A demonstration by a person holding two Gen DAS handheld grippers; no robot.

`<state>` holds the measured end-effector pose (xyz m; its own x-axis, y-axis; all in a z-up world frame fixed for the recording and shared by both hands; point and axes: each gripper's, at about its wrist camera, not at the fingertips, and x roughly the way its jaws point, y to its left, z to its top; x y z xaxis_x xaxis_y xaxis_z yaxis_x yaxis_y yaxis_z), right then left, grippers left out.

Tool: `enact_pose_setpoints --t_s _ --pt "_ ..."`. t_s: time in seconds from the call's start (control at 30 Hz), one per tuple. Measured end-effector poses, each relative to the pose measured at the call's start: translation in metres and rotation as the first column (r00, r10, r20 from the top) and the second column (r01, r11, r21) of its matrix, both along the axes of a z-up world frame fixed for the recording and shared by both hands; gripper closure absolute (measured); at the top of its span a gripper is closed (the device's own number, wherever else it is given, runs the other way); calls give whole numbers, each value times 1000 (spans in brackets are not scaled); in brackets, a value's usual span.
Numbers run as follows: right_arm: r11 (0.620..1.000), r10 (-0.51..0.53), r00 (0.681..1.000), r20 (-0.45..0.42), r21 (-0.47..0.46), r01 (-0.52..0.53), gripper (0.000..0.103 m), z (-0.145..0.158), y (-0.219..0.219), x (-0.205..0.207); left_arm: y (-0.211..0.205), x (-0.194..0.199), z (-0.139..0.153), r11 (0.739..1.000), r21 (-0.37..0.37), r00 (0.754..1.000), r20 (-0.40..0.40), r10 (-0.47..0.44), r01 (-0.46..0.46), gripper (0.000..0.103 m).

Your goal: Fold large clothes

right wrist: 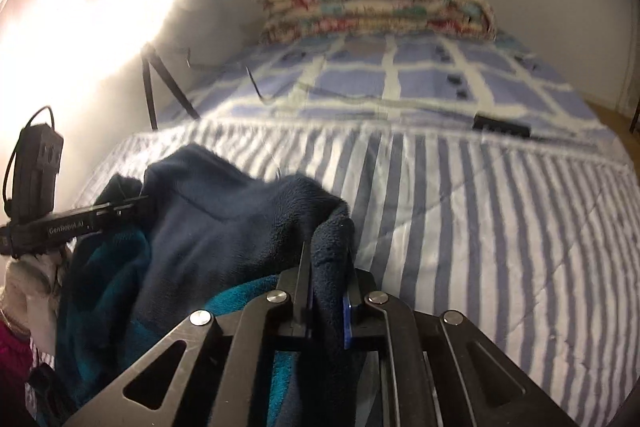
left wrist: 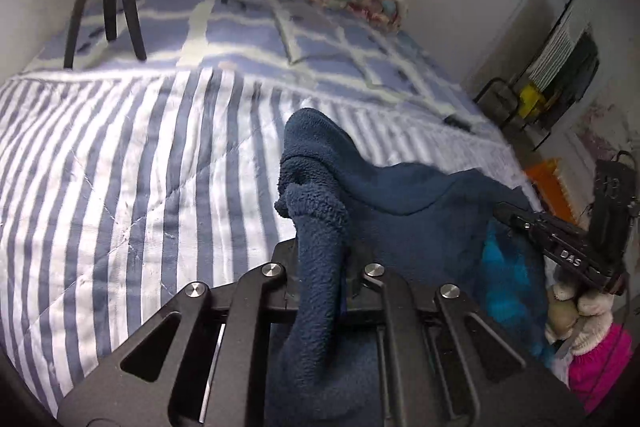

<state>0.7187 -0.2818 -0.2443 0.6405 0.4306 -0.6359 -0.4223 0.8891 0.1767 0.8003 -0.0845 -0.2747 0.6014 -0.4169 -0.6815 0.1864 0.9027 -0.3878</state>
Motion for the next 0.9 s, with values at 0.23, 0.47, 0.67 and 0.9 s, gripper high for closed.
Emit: enact_pose_setpoints --t_s 0.23,0.47,0.67,0.9 --pt "996 19 994 106 81 -27 96 46 -15 -41 -7 -50 53 998 -9 992 110 -62 63 96" --pt "989 54 984 169 125 -76 96 85 -25 -104 -7 -121 106 995 8 974 206 -96 97 96" --pt "978 114 976 185 151 -142 96 98 -35 -169 -9 -189 124 990 22 961 236 -141 140 96" --pt "969 174 976 133 154 -194 96 75 -48 -244 -8 -261 111 983 55 961 208 -184 176 96"
